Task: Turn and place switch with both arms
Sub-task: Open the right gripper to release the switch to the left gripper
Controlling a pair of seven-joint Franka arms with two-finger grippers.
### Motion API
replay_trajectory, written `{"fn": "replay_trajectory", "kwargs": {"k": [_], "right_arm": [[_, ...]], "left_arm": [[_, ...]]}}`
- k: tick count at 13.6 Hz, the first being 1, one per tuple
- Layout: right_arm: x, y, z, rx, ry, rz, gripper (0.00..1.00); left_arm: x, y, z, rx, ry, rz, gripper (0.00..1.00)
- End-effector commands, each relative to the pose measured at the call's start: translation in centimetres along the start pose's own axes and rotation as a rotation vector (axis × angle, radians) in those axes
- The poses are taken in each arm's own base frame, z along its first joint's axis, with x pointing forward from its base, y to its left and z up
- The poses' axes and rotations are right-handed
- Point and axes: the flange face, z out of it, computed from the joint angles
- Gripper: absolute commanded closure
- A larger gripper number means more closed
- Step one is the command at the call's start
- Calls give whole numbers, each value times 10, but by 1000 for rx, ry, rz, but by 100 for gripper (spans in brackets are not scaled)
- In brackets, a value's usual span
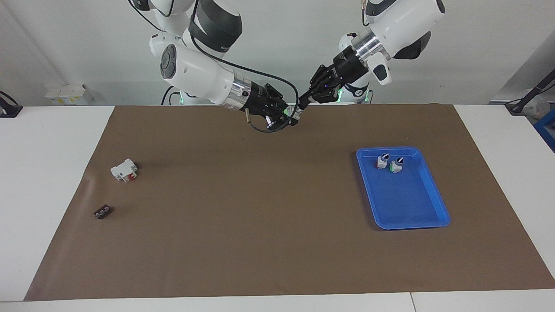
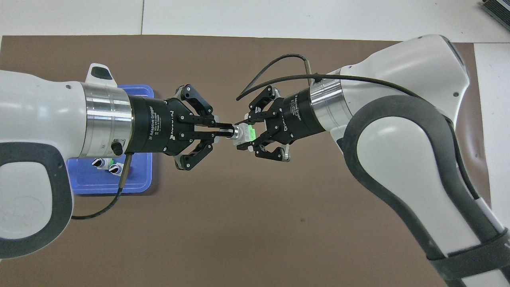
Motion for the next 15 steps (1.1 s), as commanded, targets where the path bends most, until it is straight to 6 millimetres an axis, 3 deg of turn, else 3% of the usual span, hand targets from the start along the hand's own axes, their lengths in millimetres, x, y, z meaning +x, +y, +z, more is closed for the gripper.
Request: {"fn": "replay_trajectory", "kwargs": {"k": [1, 8, 9, 10, 11, 15], "right_arm": [[-7, 2, 13, 9, -15, -18, 100], [-7, 2, 12, 10, -16, -17, 100], [-7, 2, 11, 12, -16, -16, 70], [-13, 6, 6, 20, -12, -37, 20], [-17, 9, 1, 31, 2, -54, 3], [-16, 12, -9, 34, 16, -94, 2]], "left_arm": [[-21, -9, 8, 4, -36, -27, 100], [-20, -10, 7, 7, -35, -16, 100], [-20, -10, 7, 7, -35, -16, 100], [-20, -10, 7, 7, -35, -16, 100], [-19, -9, 7, 8, -34, -17, 100], [-13, -9, 6, 4, -26, -16, 100]]}}
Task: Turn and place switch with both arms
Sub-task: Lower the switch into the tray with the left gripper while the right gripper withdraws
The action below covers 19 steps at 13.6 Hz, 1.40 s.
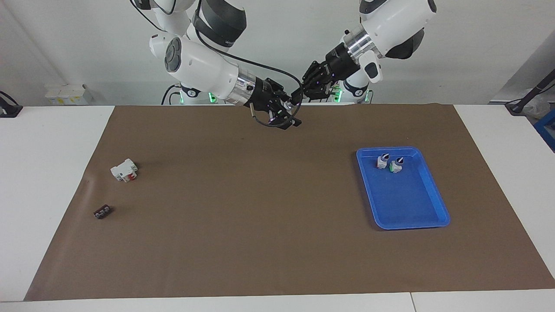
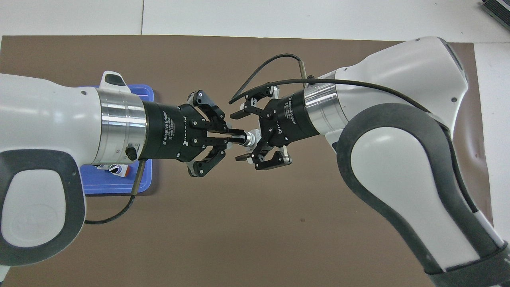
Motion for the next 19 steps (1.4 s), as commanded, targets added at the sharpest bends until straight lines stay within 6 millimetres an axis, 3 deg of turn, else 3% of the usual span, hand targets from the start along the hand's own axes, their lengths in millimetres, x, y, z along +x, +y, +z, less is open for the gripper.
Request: {"fn": "replay_trajectory", "kwargs": {"k": [1, 4, 6, 9, 11, 13, 16, 19], "right_arm": [[1, 4, -13, 14, 16, -56, 2], [10, 7, -30, -11, 25, -131, 2], [15, 17, -43, -54, 76, -216, 1], [19, 33, -63, -105, 231, -406, 1], [29, 30, -79, -99, 308, -487, 1], [38, 27, -93, -101, 431, -596, 1], [54, 27, -107, -209, 712, -807, 1], [80, 22, -137, -330, 796, -1006, 1]], "left_arm": [[5, 0, -5, -17, -3, -9, 100], [22, -1, -1, -22, 78, 81, 100], [48, -9, 2, -43, 152, 136, 100], [96, -24, 5, -72, 242, 297, 100], [131, -27, 1, -51, 321, 452, 100], [164, -24, -13, -53, 357, 538, 100], [217, -26, -19, 49, 457, 756, 100], [273, -17, -42, 112, 517, 904, 100]]}}
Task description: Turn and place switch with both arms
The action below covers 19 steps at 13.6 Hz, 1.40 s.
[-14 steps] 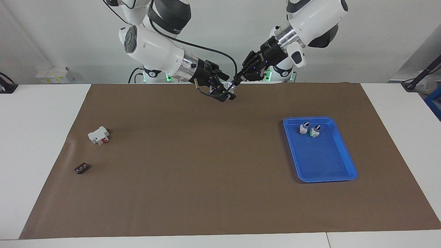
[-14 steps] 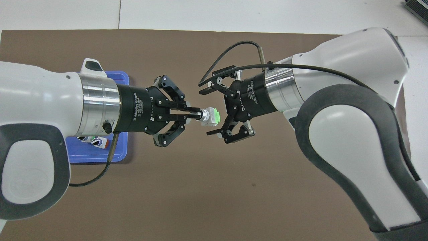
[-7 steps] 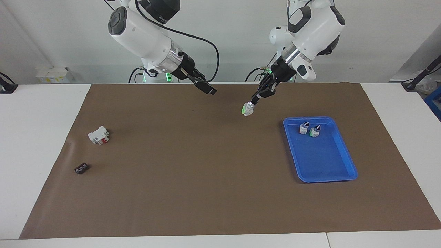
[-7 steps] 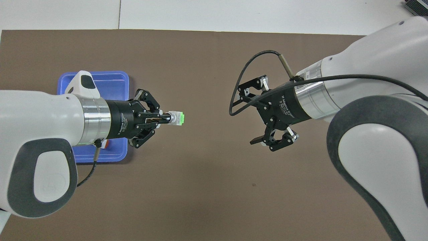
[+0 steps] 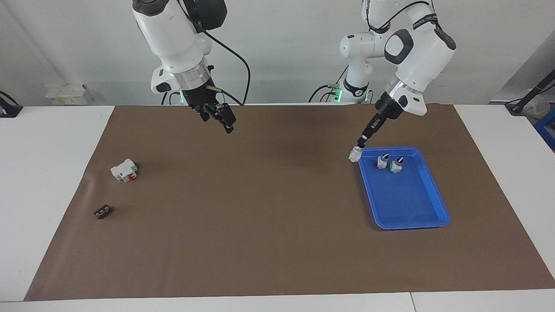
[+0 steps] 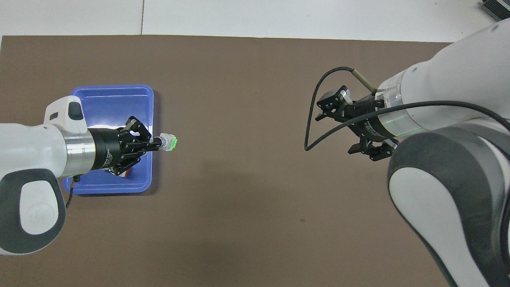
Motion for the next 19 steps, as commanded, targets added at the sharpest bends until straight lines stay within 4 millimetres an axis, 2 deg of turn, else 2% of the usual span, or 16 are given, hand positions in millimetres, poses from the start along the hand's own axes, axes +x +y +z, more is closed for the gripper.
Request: {"fn": "replay_trajectory", "kwargs": {"k": [1, 4, 7, 9, 10, 12, 13, 14, 16, 17, 19], "right_arm": [[21, 31, -13, -43, 59, -197, 1], [52, 66, -23, -53, 73, -323, 1], [75, 107, -40, -86, 82, -355, 1], [79, 126, -49, -101, 71, -398, 1], [81, 130, -53, -100, 74, -390, 1], [66, 137, -53, -119, 31, -378, 1], [58, 140, -46, -127, 27, -382, 1], [56, 141, -44, -118, 50, -386, 1], [55, 140, -45, -119, 48, -395, 1], [53, 141, -45, -122, 40, -393, 1], [54, 143, -48, -116, 42, -394, 1]], "left_arm": [[28, -27, 10, 28, 41, 131, 100], [46, -49, 47, 103, 51, 188, 100], [57, -58, 72, 120, 49, 196, 100], [62, -70, 71, 128, 40, 193, 100], [58, -76, 75, 139, 28, 201, 100], [52, -82, 79, 150, 11, 252, 100], [50, -79, 79, 151, 6, 309, 84], [52, -77, 78, 148, 4, 370, 64], [58, -76, 70, 142, 8, 476, 12], [60, -65, 61, 130, 22, 542, 1], [57, -45, 42, 126, 28, 629, 1]]}}
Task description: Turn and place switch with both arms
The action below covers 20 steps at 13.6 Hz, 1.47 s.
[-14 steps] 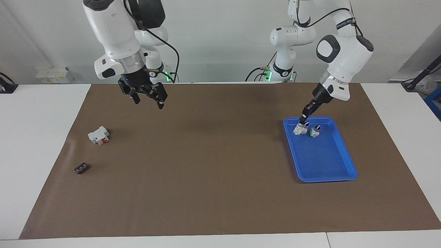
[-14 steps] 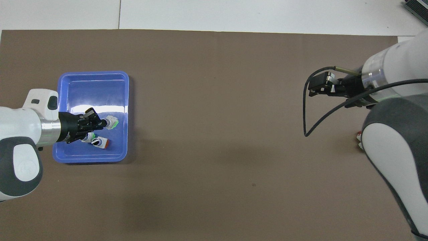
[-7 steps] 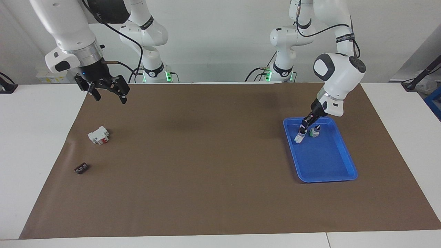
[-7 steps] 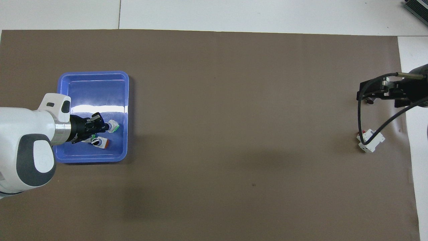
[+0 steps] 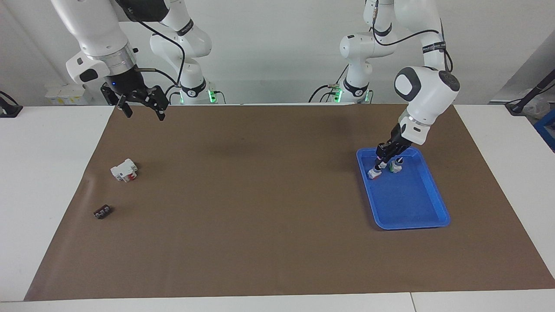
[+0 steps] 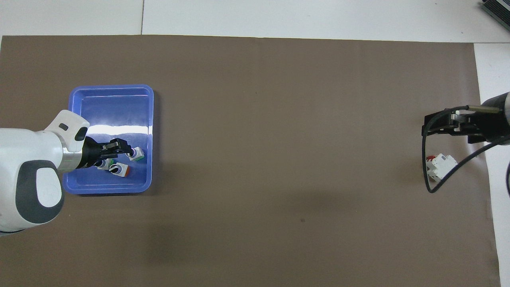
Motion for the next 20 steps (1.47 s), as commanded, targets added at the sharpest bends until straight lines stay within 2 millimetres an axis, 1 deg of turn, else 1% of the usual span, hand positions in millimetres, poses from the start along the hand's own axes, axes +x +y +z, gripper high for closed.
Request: {"fn": "replay_trajectory", "kwargs": {"k": [1, 2, 3, 5, 6, 7, 9, 11, 13, 14, 16, 17, 18, 20], "right_arm": [[-7, 6, -5, -11, 10, -18, 1], [-8, 7, -12, -23, -2, -33, 1], [-7, 7, -12, -38, -5, -60, 1], [-6, 16, -11, -58, -6, -76, 1], [-5, 21, -9, -58, -9, -108, 0], [-5, 23, -8, -58, -10, -135, 0], [-8, 21, -5, -38, -25, -88, 0], [-9, 17, -4, -15, -32, -48, 0], [-11, 17, -2, -12, -37, -45, 0], [-12, 17, -6, -12, -31, -48, 0], [-12, 16, -6, -12, -31, -50, 0], [-13, 16, -6, -12, -31, -51, 0], [-13, 16, -6, -12, -31, -51, 0], [-13, 16, -6, -12, -31, -51, 0]], "left_arm": [[8, 21, -38, 29, 30, 175, 1], [9, 28, -48, 33, 33, 215, 1], [13, 33, -65, 38, 48, 244, 1], [28, 39, -111, 118, 20, 338, 0], [35, 46, -136, 184, 5, 414, 0], [40, 52, -159, 231, 9, 454, 0], [44, 64, -197, 245, 25, 467, 0], [52, 83, -228, 249, -2, 480, 0], [57, 96, -247, 247, -68, 480, 0], [57, 101, -254, 246, -89, 484, 0], [50, 106, -263, 239, -96, 491, 0], [44, 105, -266, 224, -102, 485, 0], [32, 100, -266, 229, -145, 473, 0], [25, 84, -263, 235, -185, 441, 0]]}}
